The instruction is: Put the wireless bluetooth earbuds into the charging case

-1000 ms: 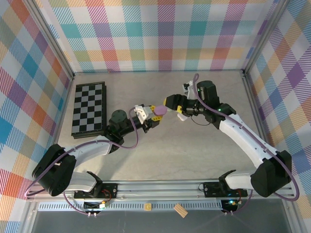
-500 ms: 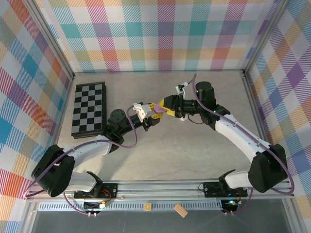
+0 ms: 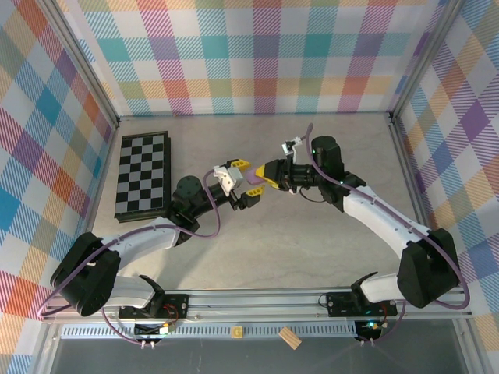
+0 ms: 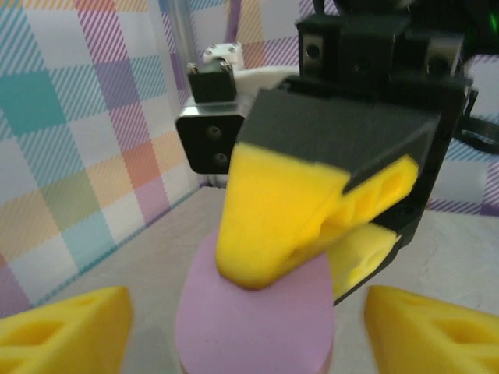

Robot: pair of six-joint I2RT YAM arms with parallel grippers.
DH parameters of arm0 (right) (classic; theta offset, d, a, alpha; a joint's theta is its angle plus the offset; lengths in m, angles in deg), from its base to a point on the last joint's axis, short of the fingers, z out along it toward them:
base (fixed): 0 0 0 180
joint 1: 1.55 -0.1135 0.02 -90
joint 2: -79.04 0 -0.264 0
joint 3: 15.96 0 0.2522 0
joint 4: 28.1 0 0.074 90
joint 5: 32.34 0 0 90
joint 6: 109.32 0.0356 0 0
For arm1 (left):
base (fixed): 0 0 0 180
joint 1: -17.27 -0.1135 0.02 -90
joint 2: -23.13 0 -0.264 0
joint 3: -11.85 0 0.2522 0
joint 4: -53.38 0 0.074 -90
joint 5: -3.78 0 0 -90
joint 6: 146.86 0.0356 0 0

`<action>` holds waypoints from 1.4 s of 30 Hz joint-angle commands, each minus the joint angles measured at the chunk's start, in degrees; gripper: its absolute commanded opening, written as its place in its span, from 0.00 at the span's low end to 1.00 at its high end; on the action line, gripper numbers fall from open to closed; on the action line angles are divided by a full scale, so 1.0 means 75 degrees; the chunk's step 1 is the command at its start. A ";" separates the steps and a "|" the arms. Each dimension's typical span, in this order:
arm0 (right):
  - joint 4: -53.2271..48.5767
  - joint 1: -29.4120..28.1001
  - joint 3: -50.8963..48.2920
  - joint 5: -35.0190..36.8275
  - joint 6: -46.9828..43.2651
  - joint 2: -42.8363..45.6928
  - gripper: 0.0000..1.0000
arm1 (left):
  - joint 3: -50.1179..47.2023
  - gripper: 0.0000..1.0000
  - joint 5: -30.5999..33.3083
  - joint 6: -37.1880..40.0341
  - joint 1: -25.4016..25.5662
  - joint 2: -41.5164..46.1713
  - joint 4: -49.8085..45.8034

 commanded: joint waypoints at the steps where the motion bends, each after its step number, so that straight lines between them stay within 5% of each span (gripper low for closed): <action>1: -0.0650 0.0146 -0.0110 0.1111 -0.1204 0.0219 0.25 | -0.0365 0.92 0.0190 0.0218 0.0068 0.0228 -0.0254; 4: -0.0915 0.0277 -0.0340 0.1888 -0.1716 -0.0013 0.25 | -0.0511 1.00 0.0255 0.0527 0.0100 0.0516 -0.1325; 10: -0.0831 0.0371 -0.0561 0.2516 -0.2027 -0.0827 0.25 | -0.0882 1.00 0.0306 0.0515 0.0217 0.0952 -0.2695; 26: -0.0278 0.0372 -0.0795 0.2815 -0.2068 -0.2969 0.28 | -0.1151 1.00 0.0949 0.0465 0.0218 0.1656 -0.3689; 34: -0.1355 0.0378 -0.0617 0.3904 -0.2869 -0.2107 0.61 | -0.1604 1.00 0.1764 -0.0471 -0.0410 0.2064 -0.2527; 42: -0.2179 0.0808 -0.0582 0.5808 -0.4244 -0.0416 0.90 | -0.1850 1.00 0.3808 -0.0312 -0.1836 0.2735 -0.2600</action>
